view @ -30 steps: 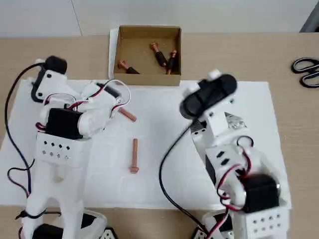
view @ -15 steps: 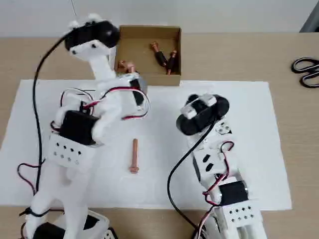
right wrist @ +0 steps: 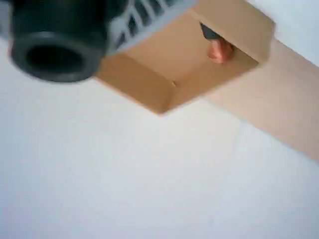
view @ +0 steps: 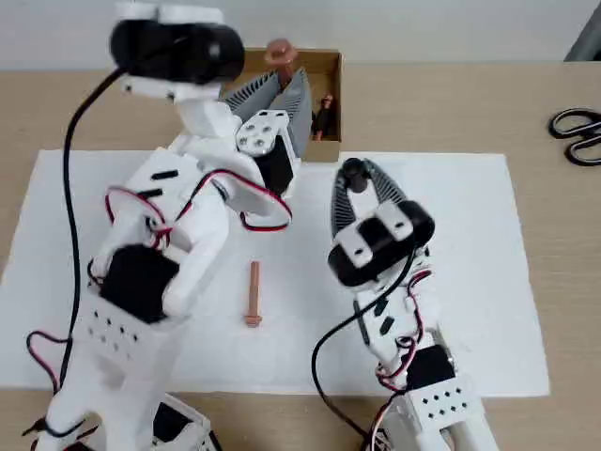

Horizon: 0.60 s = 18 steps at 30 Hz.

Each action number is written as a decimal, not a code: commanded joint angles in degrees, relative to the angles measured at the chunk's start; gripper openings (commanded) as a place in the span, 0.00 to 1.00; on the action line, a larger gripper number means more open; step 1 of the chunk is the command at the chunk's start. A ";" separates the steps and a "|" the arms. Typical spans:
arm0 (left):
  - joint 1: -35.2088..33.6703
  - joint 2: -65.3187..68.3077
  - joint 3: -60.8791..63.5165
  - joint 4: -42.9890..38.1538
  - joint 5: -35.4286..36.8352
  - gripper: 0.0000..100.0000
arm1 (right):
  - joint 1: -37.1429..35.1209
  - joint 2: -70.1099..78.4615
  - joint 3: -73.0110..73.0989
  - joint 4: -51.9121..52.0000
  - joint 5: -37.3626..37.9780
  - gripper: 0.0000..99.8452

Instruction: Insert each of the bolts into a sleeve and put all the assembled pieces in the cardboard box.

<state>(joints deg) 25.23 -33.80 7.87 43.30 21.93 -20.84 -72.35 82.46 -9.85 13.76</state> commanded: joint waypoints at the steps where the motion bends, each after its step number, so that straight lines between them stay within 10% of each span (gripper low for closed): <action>1: 2.81 -5.45 6.20 -9.76 -2.73 0.01 | -3.91 -1.27 -0.35 -3.82 -0.70 0.00; 18: 6.33 -28.40 41.36 -33.76 -3.87 0.01 | -2.86 -1.01 -1.67 -3.12 -14.07 0.00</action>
<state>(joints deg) 29.89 -61.05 49.01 12.70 18.51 -22.77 -72.35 82.73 -11.78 0.92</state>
